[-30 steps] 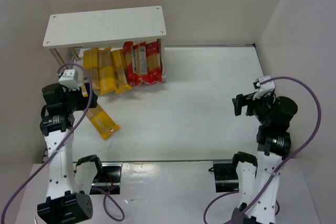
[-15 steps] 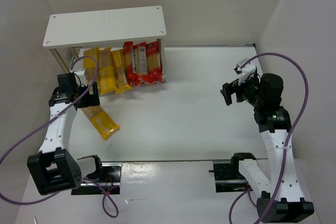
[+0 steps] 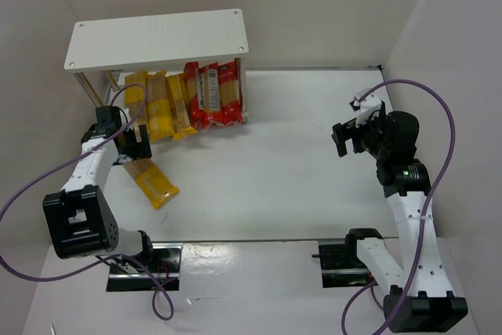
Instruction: Place and organize the pasta boxes and bags onto the shelf
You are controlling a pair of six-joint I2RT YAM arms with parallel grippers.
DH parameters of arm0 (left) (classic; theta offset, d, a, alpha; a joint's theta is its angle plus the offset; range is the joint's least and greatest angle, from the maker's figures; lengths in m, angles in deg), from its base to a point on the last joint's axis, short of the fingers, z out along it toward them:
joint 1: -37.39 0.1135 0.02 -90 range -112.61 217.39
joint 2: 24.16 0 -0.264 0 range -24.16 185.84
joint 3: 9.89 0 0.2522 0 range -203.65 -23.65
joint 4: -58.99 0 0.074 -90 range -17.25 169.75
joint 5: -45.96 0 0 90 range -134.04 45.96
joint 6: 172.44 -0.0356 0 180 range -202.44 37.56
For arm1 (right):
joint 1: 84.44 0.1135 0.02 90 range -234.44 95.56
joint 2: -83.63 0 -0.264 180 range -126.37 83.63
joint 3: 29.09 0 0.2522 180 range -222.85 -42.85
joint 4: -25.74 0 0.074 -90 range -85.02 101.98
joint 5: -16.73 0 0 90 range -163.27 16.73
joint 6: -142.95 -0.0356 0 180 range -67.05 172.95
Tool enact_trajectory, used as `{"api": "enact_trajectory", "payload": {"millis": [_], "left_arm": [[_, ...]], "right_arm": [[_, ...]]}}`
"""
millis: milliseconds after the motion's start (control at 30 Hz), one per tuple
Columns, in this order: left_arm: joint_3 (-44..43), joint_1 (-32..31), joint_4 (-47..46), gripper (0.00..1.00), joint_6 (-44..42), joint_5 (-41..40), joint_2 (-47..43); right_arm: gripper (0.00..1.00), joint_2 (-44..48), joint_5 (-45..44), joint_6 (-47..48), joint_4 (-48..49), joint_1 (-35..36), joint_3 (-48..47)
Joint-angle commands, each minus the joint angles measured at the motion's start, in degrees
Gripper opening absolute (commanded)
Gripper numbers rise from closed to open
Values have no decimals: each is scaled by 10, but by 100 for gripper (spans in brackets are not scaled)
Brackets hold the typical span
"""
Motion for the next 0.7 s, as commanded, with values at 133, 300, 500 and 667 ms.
{"api": "enact_trajectory", "payload": {"millis": [133,300,500,667], "left_arm": [[-38,2,-10,98,59,-7,55],[-13,2,-43,96,99,1,55],[-1,2,-61,95,131,-4,79],[-20,2,-45,95,148,-29,133]], "right_arm": [[100,1,7,-17,34,-48,-5],[100,-4,18,-23,29,-72,-10],[100,-10,29,-28,22,-105,-21],[100,-27,46,-35,28,-133,-35]]}}
